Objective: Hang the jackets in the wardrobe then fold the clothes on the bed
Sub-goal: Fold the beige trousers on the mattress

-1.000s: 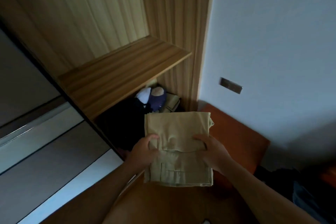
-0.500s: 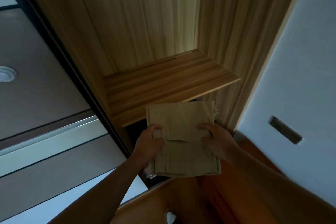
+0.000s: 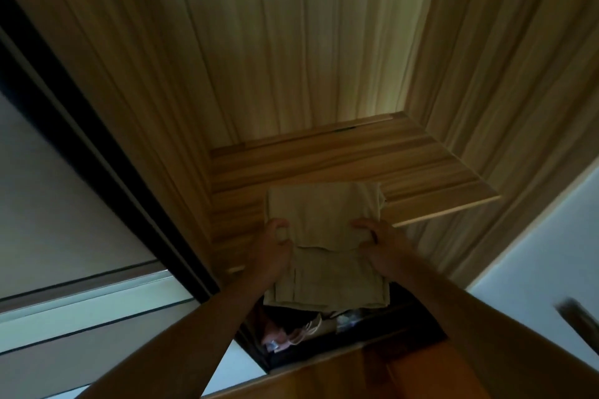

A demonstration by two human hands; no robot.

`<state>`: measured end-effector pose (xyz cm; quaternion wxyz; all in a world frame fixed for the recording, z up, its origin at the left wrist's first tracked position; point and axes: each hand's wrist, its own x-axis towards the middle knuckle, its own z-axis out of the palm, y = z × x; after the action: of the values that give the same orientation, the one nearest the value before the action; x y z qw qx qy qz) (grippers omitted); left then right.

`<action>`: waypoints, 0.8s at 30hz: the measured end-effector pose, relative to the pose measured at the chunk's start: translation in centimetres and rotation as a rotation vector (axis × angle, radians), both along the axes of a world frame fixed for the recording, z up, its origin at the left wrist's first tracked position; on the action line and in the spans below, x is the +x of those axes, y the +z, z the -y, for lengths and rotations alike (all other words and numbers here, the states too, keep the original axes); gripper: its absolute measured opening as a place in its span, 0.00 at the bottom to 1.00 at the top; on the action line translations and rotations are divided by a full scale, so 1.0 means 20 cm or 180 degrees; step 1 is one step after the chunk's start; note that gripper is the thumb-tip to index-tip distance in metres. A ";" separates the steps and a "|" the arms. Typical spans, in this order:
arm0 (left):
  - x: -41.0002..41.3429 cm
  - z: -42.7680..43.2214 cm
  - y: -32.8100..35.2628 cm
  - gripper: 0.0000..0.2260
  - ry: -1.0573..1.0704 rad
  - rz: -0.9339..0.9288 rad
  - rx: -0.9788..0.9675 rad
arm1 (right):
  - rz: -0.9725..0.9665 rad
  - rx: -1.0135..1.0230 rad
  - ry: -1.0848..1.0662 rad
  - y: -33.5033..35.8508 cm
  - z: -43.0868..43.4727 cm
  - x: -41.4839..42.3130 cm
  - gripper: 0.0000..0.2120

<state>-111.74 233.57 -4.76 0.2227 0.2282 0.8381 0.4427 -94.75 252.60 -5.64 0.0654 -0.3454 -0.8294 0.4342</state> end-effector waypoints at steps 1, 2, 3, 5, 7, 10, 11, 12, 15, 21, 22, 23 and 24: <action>-0.04 -0.02 0.00 0.16 0.0103 -0.0008 0.0008 | -0.0002 -0.0001 0.0063 -0.01 -0.03 -0.06 0.23; -0.07 -0.03 0.00 0.17 0.0191 -0.0012 0.0015 | -0.0001 -0.0028 0.0126 -0.02 -0.06 -0.13 0.24; -0.11 -0.05 0.01 0.17 0.0270 -0.0018 0.0014 | -0.0016 -0.0086 0.0182 -0.02 -0.08 -0.20 0.24; -0.20 -0.06 0.01 0.18 0.0444 -0.0055 0.0030 | -0.0068 -0.0190 0.0305 -0.03 -0.12 -0.34 0.25; -0.29 -0.08 0.03 0.18 0.0587 -0.0148 0.0045 | -0.0089 -0.0122 0.0466 -0.02 -0.15 -0.48 0.25; -0.46 -0.08 0.07 0.19 0.0916 -0.0211 0.0160 | -0.0237 -0.0036 0.0729 0.00 -0.18 -0.71 0.26; -0.52 -0.07 0.07 0.21 0.1038 -0.0368 0.0036 | -0.0338 -0.0072 0.0868 0.01 -0.19 -0.79 0.26; -0.58 -0.06 0.06 0.23 0.1124 -0.0617 -0.0278 | -0.0455 -0.0171 0.1034 0.01 -0.19 -0.86 0.25; -0.63 0.00 -0.03 0.28 0.0871 -0.1015 -0.1195 | -0.0406 -0.0529 0.1532 -0.05 -0.18 -0.98 0.25; -0.52 0.06 -0.34 0.39 -0.0419 -0.0867 -0.2727 | 0.0696 0.1194 0.2555 -0.32 -0.12 -0.95 0.37; -0.52 0.06 -0.37 0.39 -0.0479 -0.0959 -0.2853 | 0.0694 0.1498 0.2648 -0.34 -0.11 -0.95 0.35; -0.53 0.06 -0.39 0.37 -0.0524 -0.1069 -0.2944 | 0.0702 0.1758 0.2720 -0.35 -0.10 -0.96 0.33; -0.54 0.05 -0.40 0.35 -0.0544 -0.1181 -0.3011 | 0.0690 0.1965 0.2777 -0.36 -0.10 -0.97 0.32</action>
<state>-122.62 232.52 -12.66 0.1844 0.2449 0.9504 -0.0525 -114.15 254.63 -12.81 -0.1083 0.0233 -0.9867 0.1194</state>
